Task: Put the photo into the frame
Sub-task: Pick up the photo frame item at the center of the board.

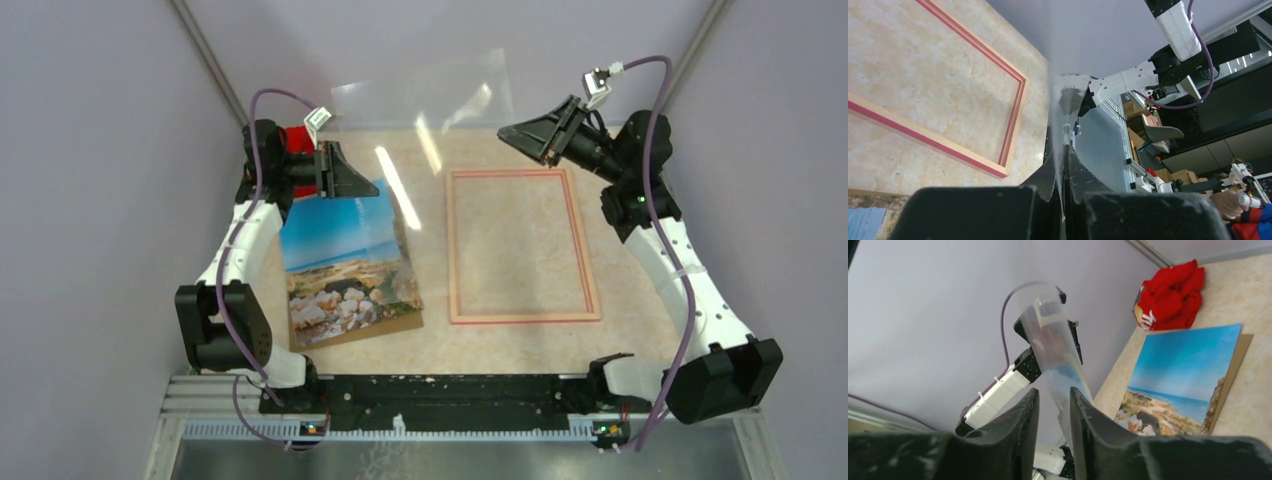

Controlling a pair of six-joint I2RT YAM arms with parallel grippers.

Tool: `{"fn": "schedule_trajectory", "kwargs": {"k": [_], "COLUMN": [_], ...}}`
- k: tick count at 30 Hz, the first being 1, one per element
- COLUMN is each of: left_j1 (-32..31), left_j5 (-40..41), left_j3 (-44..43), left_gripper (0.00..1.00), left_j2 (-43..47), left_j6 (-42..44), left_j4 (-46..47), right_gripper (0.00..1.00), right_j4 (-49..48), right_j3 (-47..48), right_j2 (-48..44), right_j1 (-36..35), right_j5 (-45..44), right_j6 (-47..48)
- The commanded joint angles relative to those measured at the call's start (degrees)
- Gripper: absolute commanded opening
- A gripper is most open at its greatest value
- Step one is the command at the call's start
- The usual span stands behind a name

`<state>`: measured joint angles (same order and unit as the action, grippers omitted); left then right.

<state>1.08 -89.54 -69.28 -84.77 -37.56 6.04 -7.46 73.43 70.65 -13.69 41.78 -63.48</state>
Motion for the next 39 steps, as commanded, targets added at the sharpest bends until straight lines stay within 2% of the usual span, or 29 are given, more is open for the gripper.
{"fn": "schedule_trajectory", "kwargs": {"k": [1, 3, 6, 8, 11, 14, 20, 26, 32, 39], "left_j1": [-0.1, -0.1, -0.1, -0.1, -0.2, -0.1, -0.1, -0.2, -0.1, 0.0], "left_j5": [-2.5, -1.7, -0.1, 0.8, 1.6, 2.8, 8.5, 14.5, 19.1, 22.2], "left_j3": [-3.3, -3.5, -2.5, -0.8, 2.7, 5.0, 8.2, 10.3, 12.9, 14.1], "left_gripper": [0.00, 0.00, 0.00, 0.00, 0.00, 0.00, 0.00, 0.00, 0.00, 0.00], "left_j2": [0.7, 0.9, 1.5, 1.7, 1.8, 1.9, 3.3, 4.5, 5.5, 5.4], "left_j6": [-2.0, -3.0, -6.3, -12.3, -24.8, -31.9, -32.9, -36.2, -37.6, -35.3], "left_j4": [1.5, 2.1, 5.4, 11.7, 28.0, 36.0, 37.2, 40.1, 40.2, 34.5], "right_gripper": [0.39, 0.50, 0.59, 0.61, 0.61, 0.62, 0.61, 0.57, 0.50, 0.43], "right_j4": [-2.4, -0.8, -0.3, -0.2, 1.0, -1.7, -14.3, -15.0, -22.3, -22.8], "right_j3": [-2.7, -4.8, -8.5, -10.6, -13.0, -15.9, -22.8, -23.5, -26.7, -25.7], "right_j2": [-2.7, -3.8, -5.8, -6.6, -7.0, -6.6, -4.7, -3.8, -2.0, 0.0], "right_j1": [0.3, 0.3, 0.3, 0.3, 0.3, 0.3, 0.3, 0.2, -1.0, -3.3], "right_j5": [4.7, 6.0, 7.2, 7.3, 6.7, 6.7, 6.6, 6.4, 7.5, 9.5], "right_j6": [2.7, 4.5, 5.7, 6.1, 7.6, 5.5, -3.3, -3.4, -8.3, -9.4]}}
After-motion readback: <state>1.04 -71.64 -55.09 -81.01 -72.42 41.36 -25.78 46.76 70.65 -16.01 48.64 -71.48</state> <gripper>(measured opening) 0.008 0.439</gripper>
